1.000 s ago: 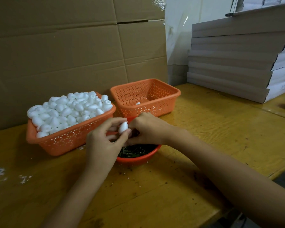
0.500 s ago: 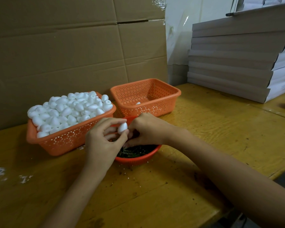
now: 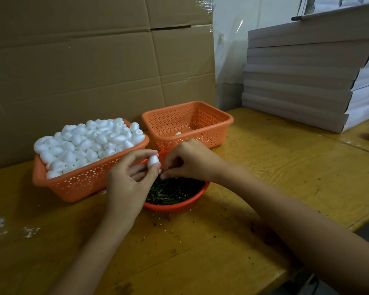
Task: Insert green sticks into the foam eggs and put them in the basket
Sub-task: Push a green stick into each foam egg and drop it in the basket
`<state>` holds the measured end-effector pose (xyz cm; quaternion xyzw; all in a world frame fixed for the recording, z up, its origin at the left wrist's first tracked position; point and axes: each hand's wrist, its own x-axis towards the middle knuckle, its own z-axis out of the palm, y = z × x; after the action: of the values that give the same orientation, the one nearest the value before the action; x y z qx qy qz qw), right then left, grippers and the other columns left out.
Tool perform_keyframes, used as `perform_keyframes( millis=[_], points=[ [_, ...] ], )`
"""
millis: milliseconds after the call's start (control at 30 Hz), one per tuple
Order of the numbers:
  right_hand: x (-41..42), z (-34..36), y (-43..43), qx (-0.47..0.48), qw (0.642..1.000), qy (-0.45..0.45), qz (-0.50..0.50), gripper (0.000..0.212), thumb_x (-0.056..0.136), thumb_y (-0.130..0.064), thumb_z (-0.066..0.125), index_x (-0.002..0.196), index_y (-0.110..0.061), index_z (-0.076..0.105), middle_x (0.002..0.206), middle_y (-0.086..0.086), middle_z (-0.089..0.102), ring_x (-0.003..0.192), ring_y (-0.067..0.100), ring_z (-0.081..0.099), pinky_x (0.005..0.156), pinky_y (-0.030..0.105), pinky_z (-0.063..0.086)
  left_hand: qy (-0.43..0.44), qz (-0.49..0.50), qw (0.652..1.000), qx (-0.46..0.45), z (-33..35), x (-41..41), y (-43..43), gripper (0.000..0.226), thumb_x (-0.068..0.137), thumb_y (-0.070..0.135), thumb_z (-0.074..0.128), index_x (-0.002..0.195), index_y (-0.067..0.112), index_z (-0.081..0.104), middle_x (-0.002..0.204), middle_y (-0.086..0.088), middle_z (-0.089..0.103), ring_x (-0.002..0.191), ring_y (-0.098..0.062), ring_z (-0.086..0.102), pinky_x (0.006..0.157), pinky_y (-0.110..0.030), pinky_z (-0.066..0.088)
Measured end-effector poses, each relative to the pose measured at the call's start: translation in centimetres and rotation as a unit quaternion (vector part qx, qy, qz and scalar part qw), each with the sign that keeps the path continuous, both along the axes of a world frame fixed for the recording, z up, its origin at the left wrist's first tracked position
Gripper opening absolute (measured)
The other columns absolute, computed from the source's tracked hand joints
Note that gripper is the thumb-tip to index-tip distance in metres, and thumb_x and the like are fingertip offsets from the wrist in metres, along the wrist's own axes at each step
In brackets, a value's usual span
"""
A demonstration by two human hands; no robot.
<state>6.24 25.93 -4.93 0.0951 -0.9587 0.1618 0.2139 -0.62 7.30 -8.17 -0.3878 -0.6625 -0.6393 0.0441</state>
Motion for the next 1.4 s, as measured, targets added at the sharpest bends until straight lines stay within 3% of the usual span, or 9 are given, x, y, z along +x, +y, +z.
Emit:
perform_keyframes(
  millis=[100, 300, 500, 667, 800, 900, 1167, 1400],
  points=[
    [0.0, 0.2, 0.2, -0.001, 1.000, -0.020, 0.004, 0.006, 0.091, -0.026, 0.080, 0.093, -0.020, 0.082, 0.082, -0.012, 0.076, 0.078, 0.003, 0.068, 0.078, 0.034, 0.055, -0.004, -0.002, 1.000, 0.008, 0.0, 0.1, 0.1, 0.027, 0.093, 0.005, 0.080, 0.111, 0.024, 0.075, 0.111, 0.012, 0.079, 0.101, -0.009, 0.078, 0.084, -0.018, 0.060],
    [-0.1, 0.2, 0.5, -0.035, 0.999, -0.017, -0.002, 0.009, 0.092, -0.015, 0.077, 0.101, -0.016, 0.080, 0.092, -0.006, 0.079, 0.090, 0.006, 0.072, 0.086, 0.037, 0.056, -0.008, -0.023, 0.999, 0.031, 0.0, -0.2, 0.0, 0.028, 0.089, 0.002, 0.082, 0.110, 0.019, 0.073, 0.111, 0.008, 0.080, 0.109, -0.010, 0.076, 0.089, -0.018, 0.059],
    [0.0, 0.2, 0.8, -0.101, 0.995, -0.023, 0.010, 0.010, 0.089, -0.010, 0.079, 0.099, -0.012, 0.076, 0.089, -0.004, 0.078, 0.079, 0.003, 0.074, 0.083, 0.038, 0.061, -0.012, -0.030, 0.998, 0.057, 0.1, -0.5, -0.2, 0.029, 0.088, 0.000, 0.082, 0.109, 0.019, 0.073, 0.113, 0.006, 0.080, 0.114, -0.011, 0.074, 0.094, -0.017, 0.056],
    [0.2, 0.1, 1.0, -0.170, 0.984, -0.048, 0.028, 0.010, 0.091, -0.003, 0.076, 0.097, -0.007, 0.069, 0.088, -0.001, 0.076, 0.068, 0.016, 0.077, 0.080, 0.047, 0.064, -0.031, -0.028, 0.997, 0.066, 0.2, -0.7, -0.2, 0.030, 0.087, 0.001, 0.083, 0.109, 0.018, 0.072, 0.111, 0.004, 0.081, 0.113, -0.013, 0.075, 0.095, -0.021, 0.058],
    [0.2, 0.0, 0.9, -0.202, 0.977, -0.057, 0.037, 0.013, 0.093, -0.002, 0.074, 0.102, -0.005, 0.066, 0.089, 0.002, 0.078, 0.071, 0.018, 0.078, 0.078, 0.050, 0.064, -0.050, -0.027, 0.995, 0.076, 0.2, -0.6, -0.1, 0.034, 0.085, 0.003, 0.086, 0.112, 0.017, 0.071, 0.109, 0.002, 0.082, 0.108, -0.015, 0.077, 0.091, -0.021, 0.059],
    [0.1, 0.1, 0.9, -0.217, 0.974, -0.050, 0.039, 0.021, 0.094, -0.004, 0.074, 0.114, -0.007, 0.069, 0.091, 0.002, 0.080, 0.076, 0.017, 0.079, 0.080, 0.041, 0.065, -0.055, -0.021, 0.995, 0.077, 0.3, -0.5, -0.2, 0.034, 0.085, 0.004, 0.087, 0.112, 0.017, 0.071, 0.108, 0.003, 0.082, 0.106, -0.013, 0.077, 0.089, -0.020, 0.059],
    [0.0, 0.3, 1.1, -0.228, 0.971, -0.047, 0.049, 0.014, 0.095, -0.006, 0.074, 0.108, -0.001, 0.073, 0.091, 0.012, 0.080, 0.081, 0.022, 0.079, 0.077, 0.043, 0.065, -0.064, -0.020, 0.994, 0.088, 0.2, -0.7, -0.2, 0.029, 0.091, 0.001, 0.080, 0.115, 0.015, 0.071, 0.110, 0.000, 0.081, 0.103, -0.018, 0.079, 0.084, -0.022, 0.062],
    [0.0, 0.3, 1.1, -0.243, 0.967, -0.040, 0.068, 0.016, 0.095, -0.006, 0.074, 0.110, -0.001, 0.072, 0.093, 0.011, 0.080, 0.081, 0.024, 0.079, 0.075, 0.044, 0.065, -0.079, -0.020, 0.991, 0.109, 0.2, -0.8, -0.2, 0.031, 0.093, 0.004, 0.078, 0.115, 0.025, 0.070, 0.112, -0.002, 0.080, 0.098, -0.021, 0.080, 0.084, -0.025, 0.063]
  ],
)
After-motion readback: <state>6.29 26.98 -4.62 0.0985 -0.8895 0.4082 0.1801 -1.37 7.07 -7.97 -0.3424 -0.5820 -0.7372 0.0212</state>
